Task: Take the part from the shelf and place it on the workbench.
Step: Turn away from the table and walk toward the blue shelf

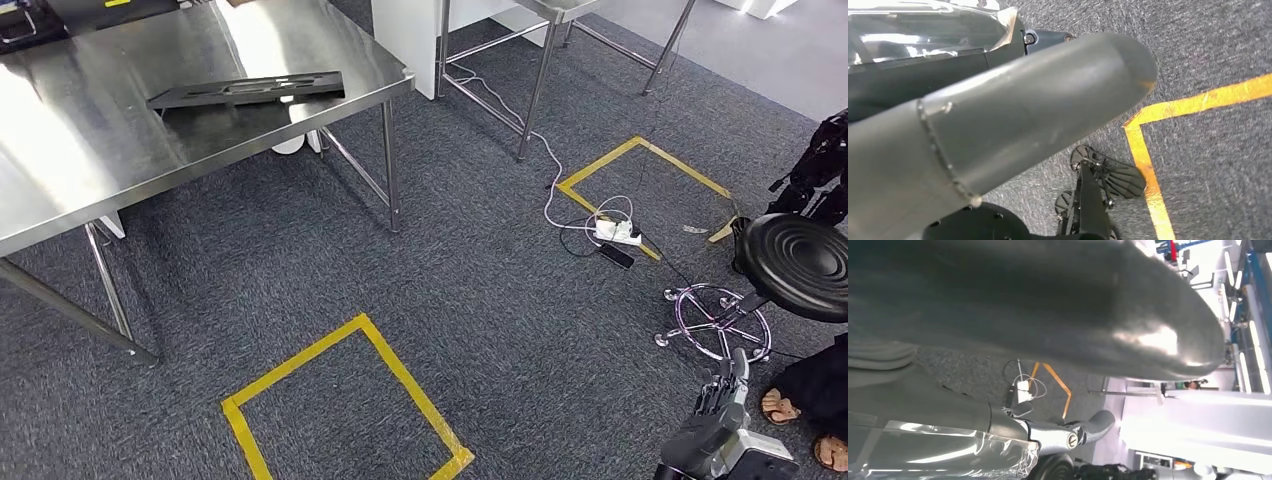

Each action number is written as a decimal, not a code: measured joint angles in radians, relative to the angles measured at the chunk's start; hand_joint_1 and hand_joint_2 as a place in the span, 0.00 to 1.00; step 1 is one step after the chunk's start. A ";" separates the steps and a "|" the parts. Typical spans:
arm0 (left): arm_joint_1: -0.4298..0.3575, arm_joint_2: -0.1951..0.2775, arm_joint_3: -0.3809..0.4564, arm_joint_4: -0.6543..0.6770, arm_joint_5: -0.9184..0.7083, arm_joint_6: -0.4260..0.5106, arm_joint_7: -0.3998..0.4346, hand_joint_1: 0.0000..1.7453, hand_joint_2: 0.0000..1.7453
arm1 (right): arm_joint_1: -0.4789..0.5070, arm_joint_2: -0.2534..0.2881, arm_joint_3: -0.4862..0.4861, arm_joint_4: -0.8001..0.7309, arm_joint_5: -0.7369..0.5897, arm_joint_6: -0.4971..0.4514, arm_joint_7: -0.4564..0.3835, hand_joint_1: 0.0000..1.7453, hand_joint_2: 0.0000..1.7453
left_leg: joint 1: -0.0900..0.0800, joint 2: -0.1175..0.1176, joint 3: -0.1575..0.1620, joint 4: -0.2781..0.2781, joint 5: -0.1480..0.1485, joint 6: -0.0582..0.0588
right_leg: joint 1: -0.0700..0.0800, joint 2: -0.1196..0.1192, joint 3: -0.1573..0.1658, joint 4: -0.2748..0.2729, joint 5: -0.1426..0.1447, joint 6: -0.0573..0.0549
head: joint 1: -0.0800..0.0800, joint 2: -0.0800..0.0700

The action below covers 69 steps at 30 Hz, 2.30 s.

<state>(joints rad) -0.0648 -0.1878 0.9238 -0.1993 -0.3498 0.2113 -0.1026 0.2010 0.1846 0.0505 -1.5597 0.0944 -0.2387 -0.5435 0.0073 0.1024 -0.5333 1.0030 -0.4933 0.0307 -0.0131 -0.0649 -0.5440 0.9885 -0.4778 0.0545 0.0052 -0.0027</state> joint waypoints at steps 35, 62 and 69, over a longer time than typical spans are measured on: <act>0.002 0.000 -0.029 0.004 -0.035 0.009 0.034 0.00 0.00 | -0.078 -0.007 -0.018 0.186 -0.001 -0.010 0.012 0.00 0.00 | 0.015 -0.011 0.003 0.043 -0.047 -0.035 | -0.016 0.032 -0.017 -0.001 0.026 -0.031 | -0.009 0.000; 0.005 0.005 -0.043 0.005 -0.108 0.010 0.060 0.00 0.00 | -0.327 -0.066 -0.092 1.182 0.608 -0.208 0.576 0.00 0.00 | 0.005 0.004 0.010 0.002 -0.010 -0.020 | -0.006 -0.002 -0.038 0.020 0.023 0.000 | -0.006 0.000; 0.009 0.008 -0.052 0.007 -0.116 0.012 0.066 0.00 0.00 | -0.290 -0.069 0.038 1.299 0.644 -0.135 0.672 0.00 0.00 | 0.018 -0.100 -0.100 0.253 -0.150 -0.031 | -0.002 0.084 -0.036 0.019 0.025 -0.051 | -0.015 0.000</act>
<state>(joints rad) -0.0557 -0.1798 0.8721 -0.1927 -0.4660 0.2233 -0.0368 -0.0893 0.1154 0.0884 -0.2607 0.7389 -0.3740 0.1280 0.0258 0.0027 -0.6329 1.2557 -0.6437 -0.0004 -0.0150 0.0195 -0.5797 1.0070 -0.4529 0.0034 -0.0093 -0.0027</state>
